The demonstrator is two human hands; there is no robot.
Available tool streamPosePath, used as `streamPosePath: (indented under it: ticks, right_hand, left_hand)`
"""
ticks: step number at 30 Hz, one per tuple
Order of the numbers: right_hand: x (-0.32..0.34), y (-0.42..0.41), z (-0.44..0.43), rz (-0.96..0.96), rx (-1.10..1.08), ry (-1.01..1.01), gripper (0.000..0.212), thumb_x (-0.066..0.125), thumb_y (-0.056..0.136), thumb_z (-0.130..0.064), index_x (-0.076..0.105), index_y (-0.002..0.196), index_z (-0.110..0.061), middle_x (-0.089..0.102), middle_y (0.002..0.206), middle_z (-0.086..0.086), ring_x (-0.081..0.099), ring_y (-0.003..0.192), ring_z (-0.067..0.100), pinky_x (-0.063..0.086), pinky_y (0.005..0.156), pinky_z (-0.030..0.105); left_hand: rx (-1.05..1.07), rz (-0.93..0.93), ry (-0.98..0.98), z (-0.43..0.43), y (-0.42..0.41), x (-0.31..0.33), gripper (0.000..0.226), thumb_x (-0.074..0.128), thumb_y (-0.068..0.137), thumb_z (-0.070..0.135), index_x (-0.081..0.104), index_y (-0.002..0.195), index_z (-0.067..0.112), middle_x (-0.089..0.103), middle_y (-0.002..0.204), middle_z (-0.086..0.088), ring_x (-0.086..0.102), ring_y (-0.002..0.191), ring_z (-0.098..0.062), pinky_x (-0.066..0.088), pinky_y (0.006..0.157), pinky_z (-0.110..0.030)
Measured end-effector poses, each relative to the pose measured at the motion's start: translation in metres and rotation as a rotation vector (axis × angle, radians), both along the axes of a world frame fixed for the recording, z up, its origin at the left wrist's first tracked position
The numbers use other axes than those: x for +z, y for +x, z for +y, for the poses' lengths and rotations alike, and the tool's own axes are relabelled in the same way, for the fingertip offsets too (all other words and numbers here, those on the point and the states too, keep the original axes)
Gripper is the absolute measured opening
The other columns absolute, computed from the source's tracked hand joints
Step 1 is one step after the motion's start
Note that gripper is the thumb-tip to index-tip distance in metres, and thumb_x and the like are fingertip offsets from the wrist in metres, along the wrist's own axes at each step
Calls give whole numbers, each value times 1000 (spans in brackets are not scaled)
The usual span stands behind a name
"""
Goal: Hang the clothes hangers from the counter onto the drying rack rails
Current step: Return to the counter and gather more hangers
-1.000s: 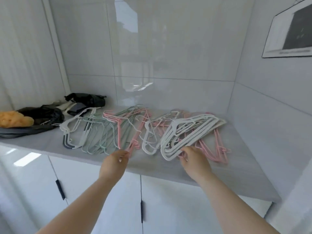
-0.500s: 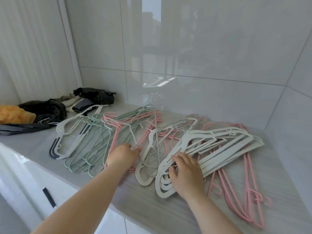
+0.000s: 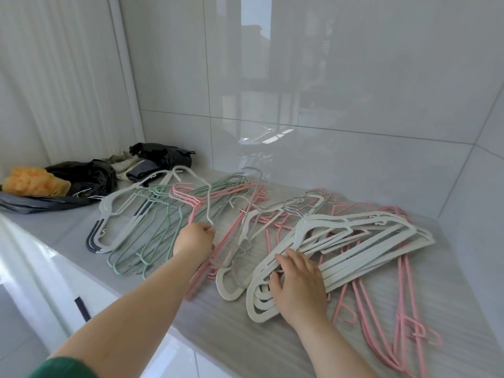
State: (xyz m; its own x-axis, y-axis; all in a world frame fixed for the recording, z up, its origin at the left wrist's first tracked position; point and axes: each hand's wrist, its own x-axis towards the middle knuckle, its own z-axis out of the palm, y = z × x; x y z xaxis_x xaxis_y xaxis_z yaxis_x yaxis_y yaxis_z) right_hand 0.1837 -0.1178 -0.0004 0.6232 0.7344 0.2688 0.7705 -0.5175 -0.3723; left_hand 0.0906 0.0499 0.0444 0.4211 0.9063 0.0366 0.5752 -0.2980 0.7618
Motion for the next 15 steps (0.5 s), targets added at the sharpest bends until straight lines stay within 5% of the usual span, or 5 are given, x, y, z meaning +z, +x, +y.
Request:
streamPosePath:
  ticks: [3,5,8,12,15]
  right_hand:
    - [6,-1,1,-58,-2,-5,53,29,70,-38,74,93,-19,70,106,2,67,99,24,52,83,40]
    - [7,-3,-4,-49,16,-22,51,32,74,-36,69,105,-19,64,118,2,60,112,23,46,94,39]
    - [3,2,-5,-35,34,33,47,34,92,-32,45,135,-18,39,144,-3,29,137,16,17,114,29]
    - [23,-6,-2,-79,46,286,38,70,74,-3,62,111,-1,61,117,15,57,111,35,42,95,44]
    - [67,-25,14,-215,33,579,31,66,72,0,62,102,4,63,107,23,61,101,41,46,87,49]
  left_hand:
    - [17,-277,-43,-6,-6,9,20,39,96,11,58,98,12,56,67,-1,54,53,-16,41,53,-24]
    - [23,-392,-26,-10,-13,18,22,39,97,14,57,111,12,57,69,-1,54,51,-16,42,49,-25]
    - [0,-477,19,-16,-34,35,17,42,96,16,58,97,16,58,68,-2,57,46,-12,44,48,-26]
    - [-48,-402,97,-17,-77,47,16,45,95,13,57,88,22,59,63,0,53,36,1,45,43,-17]
    - [-43,-345,109,-22,-122,52,17,48,93,10,57,86,22,59,55,3,54,35,1,43,41,-15]
